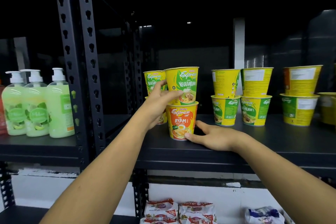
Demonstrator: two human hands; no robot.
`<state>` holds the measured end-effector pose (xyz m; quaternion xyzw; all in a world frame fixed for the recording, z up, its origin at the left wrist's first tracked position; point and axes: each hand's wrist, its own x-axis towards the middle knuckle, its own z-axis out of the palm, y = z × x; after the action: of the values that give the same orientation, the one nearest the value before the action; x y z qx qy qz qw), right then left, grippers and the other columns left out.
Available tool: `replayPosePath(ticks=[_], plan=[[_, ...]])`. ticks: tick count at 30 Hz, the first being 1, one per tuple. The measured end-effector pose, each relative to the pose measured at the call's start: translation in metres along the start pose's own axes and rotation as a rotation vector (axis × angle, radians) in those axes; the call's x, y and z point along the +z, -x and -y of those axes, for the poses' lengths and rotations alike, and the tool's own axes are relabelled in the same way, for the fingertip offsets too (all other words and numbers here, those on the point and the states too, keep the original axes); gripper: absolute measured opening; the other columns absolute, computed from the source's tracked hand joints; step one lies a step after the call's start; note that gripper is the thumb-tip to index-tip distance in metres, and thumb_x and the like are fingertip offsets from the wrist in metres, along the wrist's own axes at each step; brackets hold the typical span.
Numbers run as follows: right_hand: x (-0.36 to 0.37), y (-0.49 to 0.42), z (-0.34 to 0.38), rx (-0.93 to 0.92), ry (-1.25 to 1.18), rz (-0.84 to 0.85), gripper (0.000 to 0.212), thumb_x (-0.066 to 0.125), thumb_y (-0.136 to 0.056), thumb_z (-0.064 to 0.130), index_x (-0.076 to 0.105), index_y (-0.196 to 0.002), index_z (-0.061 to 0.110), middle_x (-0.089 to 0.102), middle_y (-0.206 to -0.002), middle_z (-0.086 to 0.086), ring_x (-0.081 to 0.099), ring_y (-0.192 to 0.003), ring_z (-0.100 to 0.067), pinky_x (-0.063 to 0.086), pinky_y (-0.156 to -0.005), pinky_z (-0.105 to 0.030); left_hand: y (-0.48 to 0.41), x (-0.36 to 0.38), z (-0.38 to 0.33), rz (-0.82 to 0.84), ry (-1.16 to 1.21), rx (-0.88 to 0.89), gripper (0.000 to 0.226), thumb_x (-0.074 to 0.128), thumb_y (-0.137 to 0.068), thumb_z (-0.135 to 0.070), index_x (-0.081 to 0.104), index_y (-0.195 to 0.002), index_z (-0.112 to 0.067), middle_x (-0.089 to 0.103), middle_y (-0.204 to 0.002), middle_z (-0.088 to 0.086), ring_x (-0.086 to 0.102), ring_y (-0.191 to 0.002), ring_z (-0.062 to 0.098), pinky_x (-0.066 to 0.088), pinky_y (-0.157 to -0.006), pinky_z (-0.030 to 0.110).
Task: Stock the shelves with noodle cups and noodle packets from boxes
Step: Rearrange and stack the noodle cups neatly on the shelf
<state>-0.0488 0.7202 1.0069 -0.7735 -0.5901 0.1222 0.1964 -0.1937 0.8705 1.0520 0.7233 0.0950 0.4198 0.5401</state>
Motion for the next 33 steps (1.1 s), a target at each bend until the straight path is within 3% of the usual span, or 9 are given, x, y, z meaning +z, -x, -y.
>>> replayPosePath(ticks=[5,11,19,23,29,33], plan=[[0.0007,-0.0029,-0.0028,0.0,-0.007,-0.003,0.084,0.042,-0.087,0.083,0.016,-0.158,0.046,0.034,-0.163,0.011,0.039,-0.146,-0.018,0.032,-0.119,-0.044,-0.0008,0.0042,0.001,0.001,-0.136,0.019,0.089,0.09,-0.075,-0.042,0.04,-0.147,-0.031,0.067,-0.127,-0.003,0.072,-0.108,0.014,0.058,-0.097,0.042],[0.0014,-0.0053,-0.0052,0.0,-0.005,-0.006,0.089,0.042,-0.084,0.088,0.016,-0.158,0.047,0.035,-0.163,0.011,0.04,-0.146,-0.018,0.033,-0.119,-0.046,-0.0059,-0.002,0.0052,0.008,0.061,0.002,0.081,0.08,-0.087,-0.015,0.034,-0.154,-0.021,0.07,-0.128,0.011,0.072,-0.112,0.024,0.055,-0.1,0.047],[0.0009,-0.0069,-0.0064,0.002,0.003,-0.002,0.093,0.04,-0.081,0.091,0.014,-0.159,0.047,0.032,-0.164,0.011,0.037,-0.147,-0.019,0.031,-0.12,-0.048,-0.0039,-0.0019,0.0038,0.021,0.044,0.019,0.091,0.089,-0.077,-0.025,0.038,-0.153,-0.024,0.066,-0.132,0.01,0.072,-0.111,0.023,0.057,-0.1,0.048],[0.0004,-0.0067,-0.0055,0.0,0.014,0.002,0.093,0.039,-0.081,0.09,0.013,-0.159,0.047,0.032,-0.165,0.011,0.037,-0.148,-0.019,0.031,-0.12,-0.047,-0.0017,-0.0029,0.0057,0.017,0.045,0.03,0.077,0.083,-0.085,-0.02,0.042,-0.15,-0.024,0.07,-0.129,0.008,0.072,-0.111,0.021,0.057,-0.097,0.044],[0.0004,-0.0068,-0.0061,-0.005,0.013,0.002,0.091,0.04,-0.083,0.088,0.015,-0.16,0.045,0.033,-0.164,0.01,0.038,-0.147,-0.019,0.032,-0.12,-0.046,0.0009,-0.0008,0.0075,0.001,0.063,0.042,0.091,0.091,-0.073,-0.03,0.041,-0.149,-0.027,0.07,-0.128,0.008,0.072,-0.112,0.022,0.056,-0.099,0.049],[0.001,-0.0069,-0.006,-0.002,0.001,0.0,0.093,0.04,-0.082,0.089,0.016,-0.16,0.045,0.034,-0.164,0.01,0.039,-0.146,-0.018,0.032,-0.12,-0.045,0.0037,0.0014,0.0077,0.001,0.078,0.045,0.086,0.087,-0.073,-0.028,0.041,-0.146,-0.029,0.07,-0.126,0.006,0.072,-0.11,0.021,0.057,-0.098,0.047]])
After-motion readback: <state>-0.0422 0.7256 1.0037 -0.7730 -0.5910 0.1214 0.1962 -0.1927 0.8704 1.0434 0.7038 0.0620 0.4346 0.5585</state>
